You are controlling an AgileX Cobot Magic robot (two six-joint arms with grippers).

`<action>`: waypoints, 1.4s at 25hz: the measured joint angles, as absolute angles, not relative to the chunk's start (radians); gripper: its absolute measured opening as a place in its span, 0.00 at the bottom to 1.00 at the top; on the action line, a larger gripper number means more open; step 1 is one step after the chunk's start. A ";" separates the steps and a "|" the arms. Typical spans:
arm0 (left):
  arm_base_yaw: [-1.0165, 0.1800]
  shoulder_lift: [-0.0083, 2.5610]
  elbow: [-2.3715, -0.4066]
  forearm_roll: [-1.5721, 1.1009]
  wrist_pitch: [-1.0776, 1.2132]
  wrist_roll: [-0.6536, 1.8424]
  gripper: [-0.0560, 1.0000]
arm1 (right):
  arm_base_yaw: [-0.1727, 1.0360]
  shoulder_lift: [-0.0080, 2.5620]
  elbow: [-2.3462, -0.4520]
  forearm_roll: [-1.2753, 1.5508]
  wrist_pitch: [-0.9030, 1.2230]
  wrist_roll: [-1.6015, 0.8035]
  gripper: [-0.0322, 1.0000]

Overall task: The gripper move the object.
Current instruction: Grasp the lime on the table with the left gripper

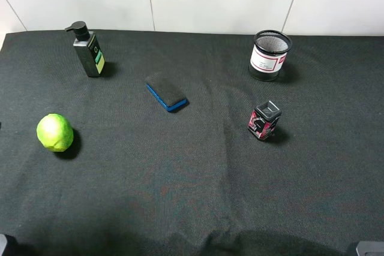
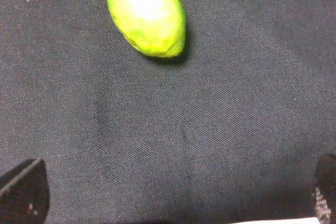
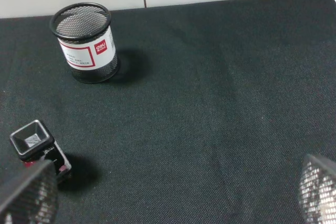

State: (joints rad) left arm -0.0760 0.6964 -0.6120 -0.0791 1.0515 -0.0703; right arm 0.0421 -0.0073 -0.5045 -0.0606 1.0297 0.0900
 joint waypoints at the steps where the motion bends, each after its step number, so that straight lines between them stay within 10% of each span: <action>1: -0.076 0.711 -0.612 -0.079 1.042 -0.071 0.99 | 0.042 -0.007 -0.504 -0.061 1.030 0.090 0.70; 35: -0.076 1.288 -0.613 -0.079 0.703 -0.074 0.99 | 0.042 -0.007 -0.504 -0.061 1.030 0.090 0.70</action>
